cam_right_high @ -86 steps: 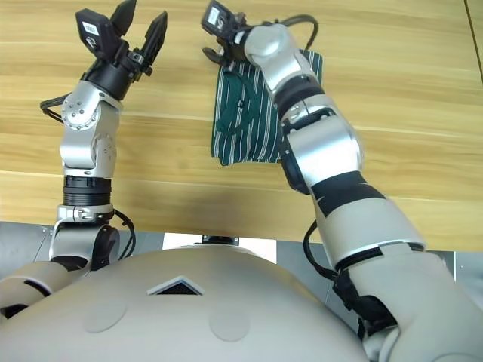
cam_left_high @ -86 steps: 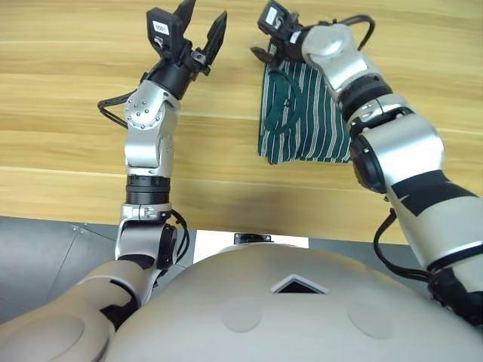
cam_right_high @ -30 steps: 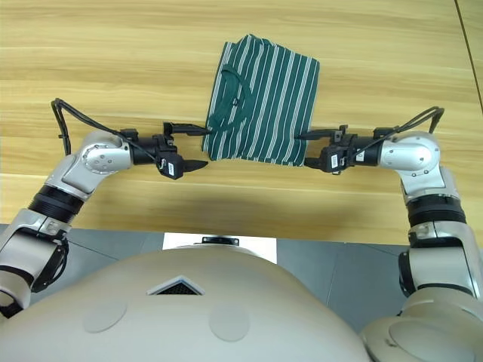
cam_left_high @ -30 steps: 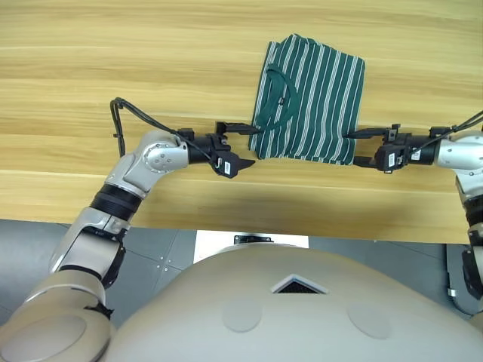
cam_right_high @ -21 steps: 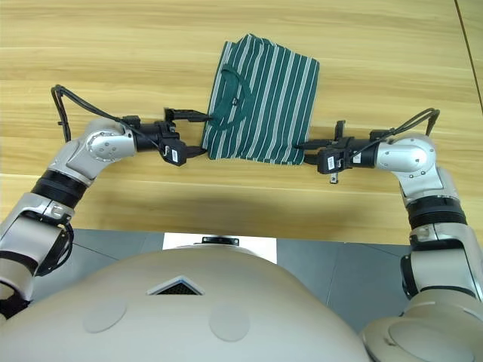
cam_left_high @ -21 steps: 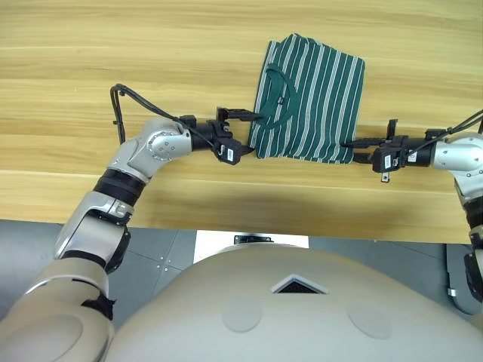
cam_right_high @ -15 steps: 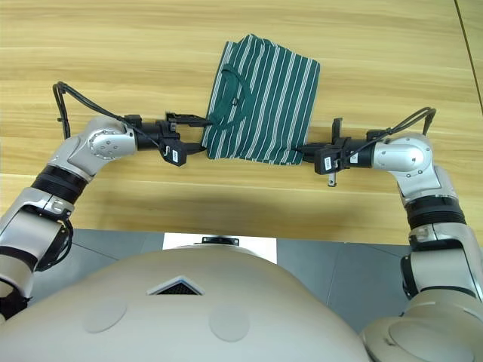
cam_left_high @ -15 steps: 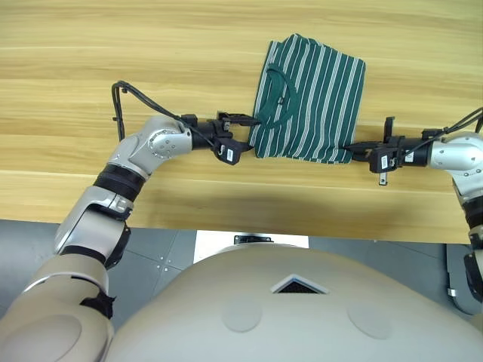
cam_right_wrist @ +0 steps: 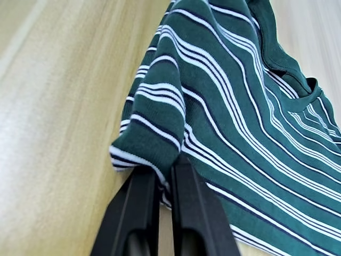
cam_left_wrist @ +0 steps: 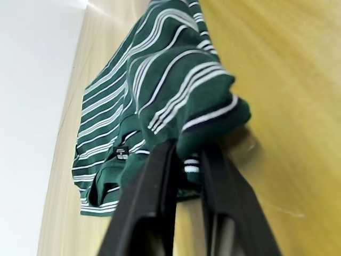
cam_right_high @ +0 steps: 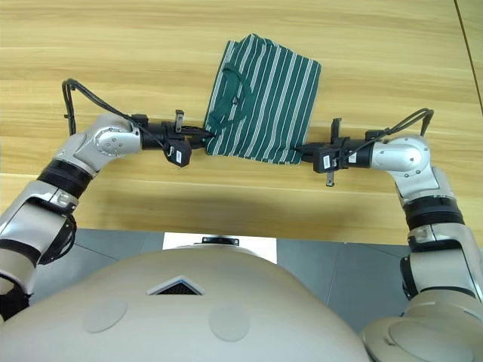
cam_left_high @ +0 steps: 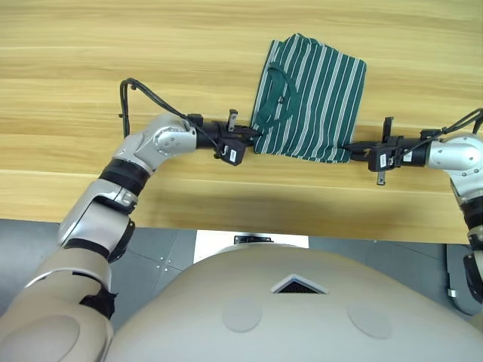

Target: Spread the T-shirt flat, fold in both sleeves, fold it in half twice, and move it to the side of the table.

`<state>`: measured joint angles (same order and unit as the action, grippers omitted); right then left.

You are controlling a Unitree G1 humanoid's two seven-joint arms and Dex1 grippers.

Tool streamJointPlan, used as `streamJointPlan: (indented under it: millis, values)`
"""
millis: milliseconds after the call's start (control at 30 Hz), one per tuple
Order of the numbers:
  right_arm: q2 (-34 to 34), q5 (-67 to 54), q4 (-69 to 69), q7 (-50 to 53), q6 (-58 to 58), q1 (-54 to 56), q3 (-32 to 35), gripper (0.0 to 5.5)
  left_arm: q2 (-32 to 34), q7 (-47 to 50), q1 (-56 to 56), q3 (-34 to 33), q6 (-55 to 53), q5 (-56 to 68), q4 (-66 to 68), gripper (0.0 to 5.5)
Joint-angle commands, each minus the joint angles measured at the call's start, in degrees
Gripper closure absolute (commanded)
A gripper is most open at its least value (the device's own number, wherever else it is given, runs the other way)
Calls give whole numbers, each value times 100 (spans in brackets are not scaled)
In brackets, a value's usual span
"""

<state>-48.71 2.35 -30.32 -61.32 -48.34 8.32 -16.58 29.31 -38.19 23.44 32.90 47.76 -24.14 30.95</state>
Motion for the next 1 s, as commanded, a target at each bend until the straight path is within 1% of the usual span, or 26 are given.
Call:
streamJointPlan:
  millis: [33, 167, 267, 367, 400, 500, 567, 667, 733, 800, 867, 933, 1000]
  values:
    - [-38, -47, 131, -138, 128, -78, -66, 537, 19, -238, -144, 161, -249, -120, 377, 542]
    - [-25, -169, 265, -239, 238, -95, -59, 537, 16, -398, -230, 163, -292, 142, 341, 550]
    - [-91, -473, 515, -394, 407, -225, 4, 537, 254, -715, -489, 40, -454, 631, -139, 550]
    - [-396, -1203, 1453, -656, 817, -753, 175, 537, 977, -1144, -1350, -307, -998, 1593, -1674, 550]
    - [-596, -1543, 1969, -731, 1015, -1086, 290, 537, 1348, -1230, -1787, -497, -1238, 1915, -2378, 550]
    - [-1073, -2268, 3172, -837, 1467, -1903, 644, 537, 2182, -1299, -2842, -1100, -1889, 2532, -3984, 550]
    - [-1207, -2543, 3524, -874, 1718, -2123, 882, 537, 2365, -1332, -3045, -1386, -2355, 2859, -4631, 550]
    - [-1148, -2675, 3193, -1071, 2034, -1708, 1056, 537, 1926, -1520, -2198, -1327, -2992, 3105, -4532, 550]
    - [-1023, -2831, 2804, -1418, 2373, -1089, 1035, 537, 1401, -1734, -1313, -1192, -3431, 3236, -3998, 550]
    - [-783, -2829, 2103, -1835, 2697, -254, 917, 537, 897, -1991, -458, -1070, -3753, 3214, -3186, 550]
    - [-465, -2699, 1175, -2241, 3030, 601, 787, 539, 412, -2257, 349, -910, -3959, 3045, -2045, 550]
    - [-212, -2644, 362, -2609, 3350, 1227, 746, 539, 29, -2498, 976, -778, -4100, 2898, -967, 550]
    - [36, -2580, -382, -2929, 3735, 1790, 717, 539, -356, -2653, 1488, -816, -4202, 2864, 71, 550]
